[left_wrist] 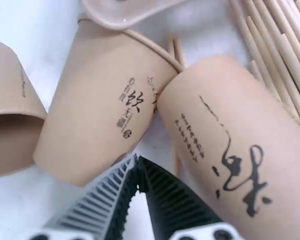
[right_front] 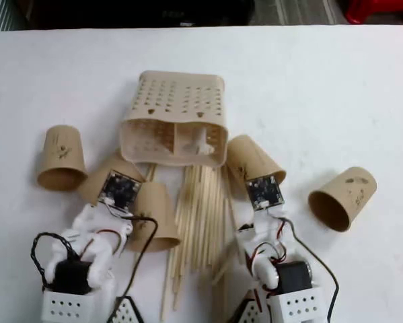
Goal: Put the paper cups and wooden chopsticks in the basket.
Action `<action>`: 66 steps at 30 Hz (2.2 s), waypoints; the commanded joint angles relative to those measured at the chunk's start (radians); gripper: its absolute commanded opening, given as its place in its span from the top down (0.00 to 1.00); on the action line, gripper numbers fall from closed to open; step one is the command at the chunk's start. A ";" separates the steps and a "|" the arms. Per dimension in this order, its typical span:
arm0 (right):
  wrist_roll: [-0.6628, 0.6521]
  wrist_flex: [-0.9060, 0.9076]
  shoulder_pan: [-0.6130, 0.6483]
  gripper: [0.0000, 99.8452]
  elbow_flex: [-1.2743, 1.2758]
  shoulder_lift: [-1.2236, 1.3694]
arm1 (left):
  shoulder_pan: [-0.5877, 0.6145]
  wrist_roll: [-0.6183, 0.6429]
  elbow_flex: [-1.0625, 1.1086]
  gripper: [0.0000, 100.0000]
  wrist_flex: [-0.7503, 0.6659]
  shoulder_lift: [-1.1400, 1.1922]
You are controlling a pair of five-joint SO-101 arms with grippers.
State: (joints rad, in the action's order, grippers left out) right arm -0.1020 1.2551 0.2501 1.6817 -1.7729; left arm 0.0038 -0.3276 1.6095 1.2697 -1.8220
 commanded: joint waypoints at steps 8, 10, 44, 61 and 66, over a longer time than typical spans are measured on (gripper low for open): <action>-0.160 -0.012 -0.030 0.95 -0.091 -0.030 | 0.068 -0.008 -0.017 0.98 -0.066 0.004; -0.281 -0.059 -0.056 0.95 -0.155 -0.028 | 0.127 -0.008 -0.017 0.98 -0.066 0.004; 0.005 -0.561 0.188 0.78 -0.835 0.932 | 0.259 0.002 -0.015 0.79 -0.038 0.002; -0.002 -0.762 0.130 0.97 -0.910 1.254 | 0.259 0.002 -0.014 0.79 -0.037 0.002; 0.005 -0.550 0.082 0.98 -1.092 1.256 | 0.259 0.002 -0.014 0.79 -0.037 0.002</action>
State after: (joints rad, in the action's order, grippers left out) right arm -0.1051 0.6015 0.3636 0.7288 -0.5132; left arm 0.2555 -0.3276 1.6095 1.2283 -1.8190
